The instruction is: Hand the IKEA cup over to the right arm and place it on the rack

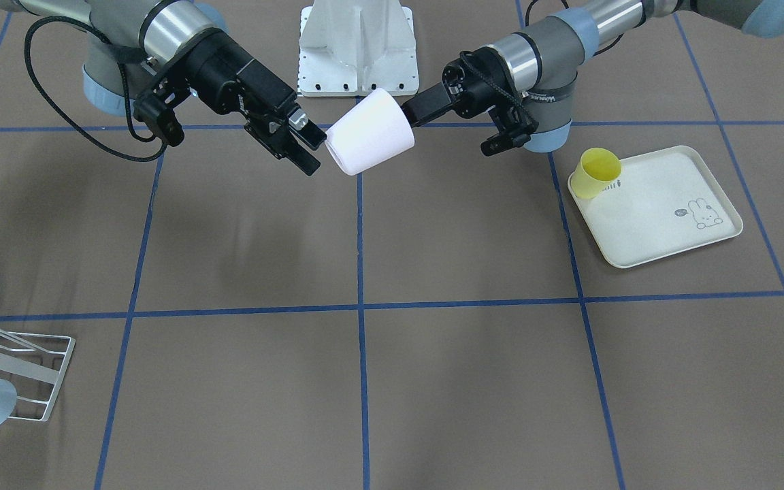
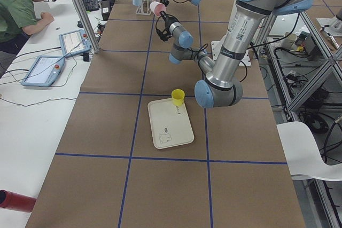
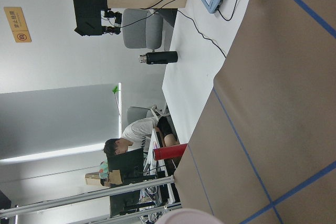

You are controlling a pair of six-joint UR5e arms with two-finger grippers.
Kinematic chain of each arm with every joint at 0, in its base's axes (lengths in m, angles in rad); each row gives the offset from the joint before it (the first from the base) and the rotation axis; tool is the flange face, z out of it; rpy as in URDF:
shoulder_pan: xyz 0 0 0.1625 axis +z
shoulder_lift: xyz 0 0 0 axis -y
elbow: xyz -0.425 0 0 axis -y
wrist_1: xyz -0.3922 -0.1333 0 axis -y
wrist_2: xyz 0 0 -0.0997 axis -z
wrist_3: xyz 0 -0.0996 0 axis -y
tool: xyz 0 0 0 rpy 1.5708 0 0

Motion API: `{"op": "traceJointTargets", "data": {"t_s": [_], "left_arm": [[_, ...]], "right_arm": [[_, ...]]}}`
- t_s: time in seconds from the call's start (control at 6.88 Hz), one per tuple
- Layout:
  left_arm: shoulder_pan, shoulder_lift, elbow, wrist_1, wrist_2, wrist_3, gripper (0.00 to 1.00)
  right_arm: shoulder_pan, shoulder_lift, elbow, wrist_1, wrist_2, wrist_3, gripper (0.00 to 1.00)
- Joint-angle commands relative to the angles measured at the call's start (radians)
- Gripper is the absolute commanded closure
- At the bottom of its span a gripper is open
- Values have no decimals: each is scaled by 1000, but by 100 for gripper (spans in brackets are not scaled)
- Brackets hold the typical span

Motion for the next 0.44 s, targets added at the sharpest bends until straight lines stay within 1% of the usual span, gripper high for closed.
{"op": "traceJointTargets", "data": {"t_s": [0.0,0.29], "left_arm": [[3,-19,8,1,4,1,100],[11,-35,9,4,8,1,100]], "right_arm": [[-7,0,-12,15,0,3,0],[-9,0,-20,15,0,3,0]]}}
